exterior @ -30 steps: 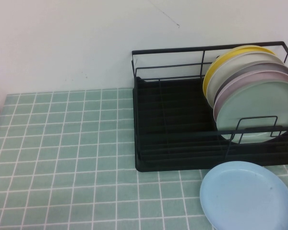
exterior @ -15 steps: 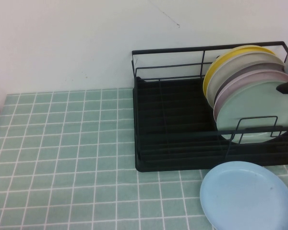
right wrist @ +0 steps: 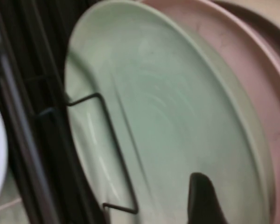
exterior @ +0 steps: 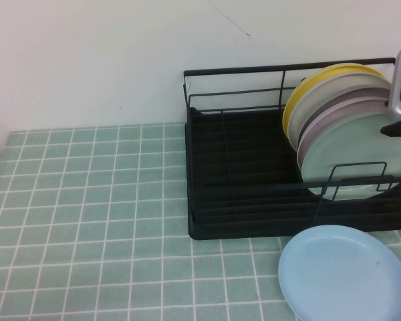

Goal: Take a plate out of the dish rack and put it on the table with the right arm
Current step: Grasp the plate from the shelf, then place the plate from the table

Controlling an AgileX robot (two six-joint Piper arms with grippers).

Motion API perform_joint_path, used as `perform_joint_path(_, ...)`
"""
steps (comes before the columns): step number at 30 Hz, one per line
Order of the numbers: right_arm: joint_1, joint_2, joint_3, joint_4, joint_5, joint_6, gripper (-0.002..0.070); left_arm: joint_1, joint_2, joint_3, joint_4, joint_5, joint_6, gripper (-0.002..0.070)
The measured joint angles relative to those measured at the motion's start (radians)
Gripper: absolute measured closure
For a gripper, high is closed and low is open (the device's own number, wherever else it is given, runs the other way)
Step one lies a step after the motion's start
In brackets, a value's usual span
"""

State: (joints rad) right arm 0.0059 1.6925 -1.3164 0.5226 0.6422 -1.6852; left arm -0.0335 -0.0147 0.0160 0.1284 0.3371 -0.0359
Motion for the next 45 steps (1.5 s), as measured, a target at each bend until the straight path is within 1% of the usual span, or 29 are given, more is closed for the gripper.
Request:
perform_joint_path(6,0.0,0.038,0.0,0.0,-0.05,-0.011,0.0324,0.0,0.0,0.0,0.0,0.0,0.0,0.0678)
perform_joint_path(10,0.0,0.058,-0.002,0.0,-0.06,-0.011,0.0372,0.0,0.0,0.0,0.0,0.0,0.0,0.0678)
perform_joint_path(14,0.0,0.069,-0.002,0.0,-0.069,-0.013,0.0451,0.0,0.0,0.0,0.0,0.0,0.0,0.0678)
perform_joint_path(18,0.0,0.067,-0.002,-0.005,-0.067,-0.015,0.0569,0.0,0.0,0.0,0.0,0.0,0.0,0.0678)
perform_joint_path(23,0.0,0.008,0.0,-0.031,-0.042,-0.006,0.0573,0.0,0.0,0.0,0.0,0.0,0.0,0.0678)
perform_joint_path(30,0.0,-0.235,-0.002,-0.079,-0.019,0.108,0.0573,0.0,0.0,0.0,0.0,0.0,0.0,0.0678)
perform_joint_path(32,0.0,-0.31,-0.002,-0.105,0.01,0.187,0.0573,0.0,0.0,0.0,0.0,0.0,0.0,0.0678)
perform_joint_path(34,0.0,-0.383,-0.002,-0.143,0.061,0.307,0.0573,0.0,0.0,0.0,0.0,0.0,0.0,0.0678)
perform_joint_path(37,0.0,-0.498,-0.002,-0.193,0.167,0.587,0.0573,0.0,0.0,0.0,0.0,0.0,0.0,0.0678)
perform_joint_path(40,0.0,-0.59,0.012,-0.252,0.305,0.959,0.0573,0.0,0.0,0.0,0.0,0.0,0.0,0.0678)
perform_joint_path(42,0.0,-0.636,0.052,-0.266,0.385,1.168,0.0573,0.0,0.0,0.0,0.0,0.0,0.0,0.0678)
perform_joint_path(43,0.0,-0.658,0.088,-0.268,0.416,1.24,0.0573,0.0,0.0,0.0,0.0,0.0,0.0,0.0678)
perform_joint_path(45,0.0,-0.692,0.175,-0.259,0.44,1.32,0.0573,0.0,0.0,0.0,0.0,0.0,0.0,0.0678)
